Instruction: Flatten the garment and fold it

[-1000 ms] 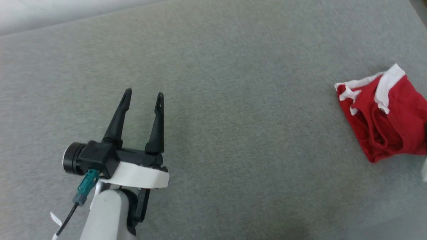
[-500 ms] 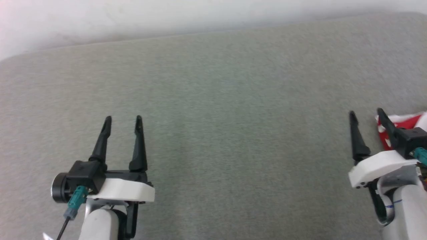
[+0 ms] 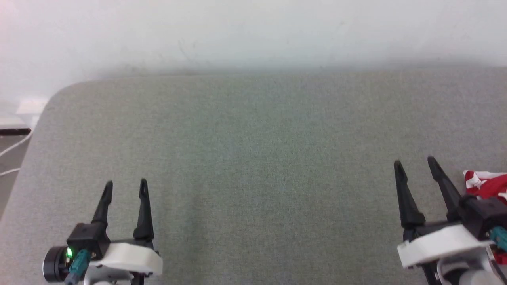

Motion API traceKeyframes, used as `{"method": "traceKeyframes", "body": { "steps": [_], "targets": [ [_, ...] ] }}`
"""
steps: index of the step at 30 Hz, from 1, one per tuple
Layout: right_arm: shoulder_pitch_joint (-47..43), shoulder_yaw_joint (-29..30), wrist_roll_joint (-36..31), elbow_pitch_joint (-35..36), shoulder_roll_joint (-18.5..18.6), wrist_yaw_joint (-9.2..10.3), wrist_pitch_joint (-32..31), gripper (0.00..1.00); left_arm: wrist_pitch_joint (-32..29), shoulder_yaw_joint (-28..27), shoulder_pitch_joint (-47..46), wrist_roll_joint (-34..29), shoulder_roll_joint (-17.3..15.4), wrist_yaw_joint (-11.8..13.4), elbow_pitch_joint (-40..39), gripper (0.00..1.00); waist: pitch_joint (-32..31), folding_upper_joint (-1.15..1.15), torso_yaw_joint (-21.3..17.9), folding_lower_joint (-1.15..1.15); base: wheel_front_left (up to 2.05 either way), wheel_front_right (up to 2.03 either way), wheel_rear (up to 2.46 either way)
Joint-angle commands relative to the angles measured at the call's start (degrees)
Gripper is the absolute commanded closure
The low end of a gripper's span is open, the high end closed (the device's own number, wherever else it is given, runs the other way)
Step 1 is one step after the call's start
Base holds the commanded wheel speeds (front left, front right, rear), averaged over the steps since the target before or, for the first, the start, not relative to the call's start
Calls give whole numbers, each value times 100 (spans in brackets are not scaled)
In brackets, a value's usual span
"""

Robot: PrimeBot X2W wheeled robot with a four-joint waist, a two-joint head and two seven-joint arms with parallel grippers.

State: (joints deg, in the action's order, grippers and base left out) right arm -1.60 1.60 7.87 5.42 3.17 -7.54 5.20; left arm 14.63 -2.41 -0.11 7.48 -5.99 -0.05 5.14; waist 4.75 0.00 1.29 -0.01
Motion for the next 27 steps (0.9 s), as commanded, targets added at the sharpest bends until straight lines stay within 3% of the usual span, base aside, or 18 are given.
{"method": "traceKeyframes", "body": {
  "steps": [1, 14, 15, 27],
  "targets": [
    [-145, 1, 53, 116, -23, 5, -67, 0, -17, -1, 94, 13, -60, -57, 42, 0, -179, 0, 56, 1, 0, 0, 0],
    [-768, -57, 201, 445, -28, 5, -307, 0, -95, 246, 435, 10, -142, -205, 401, 0, -479, 0, 67, 1, 0, 0, 0],
    [-770, -63, 206, 446, -28, 5, -310, 100, -98, 268, 427, 10, -139, -211, 416, 100, -475, 0, 67, 1, 0, 0, 0],
    [-667, -59, 116, 351, -8, 0, -325, 100, -188, 257, 362, -47, -91, -179, 342, 100, -480, 0, 54, 1, 0, 0, 0]
  ]
}}
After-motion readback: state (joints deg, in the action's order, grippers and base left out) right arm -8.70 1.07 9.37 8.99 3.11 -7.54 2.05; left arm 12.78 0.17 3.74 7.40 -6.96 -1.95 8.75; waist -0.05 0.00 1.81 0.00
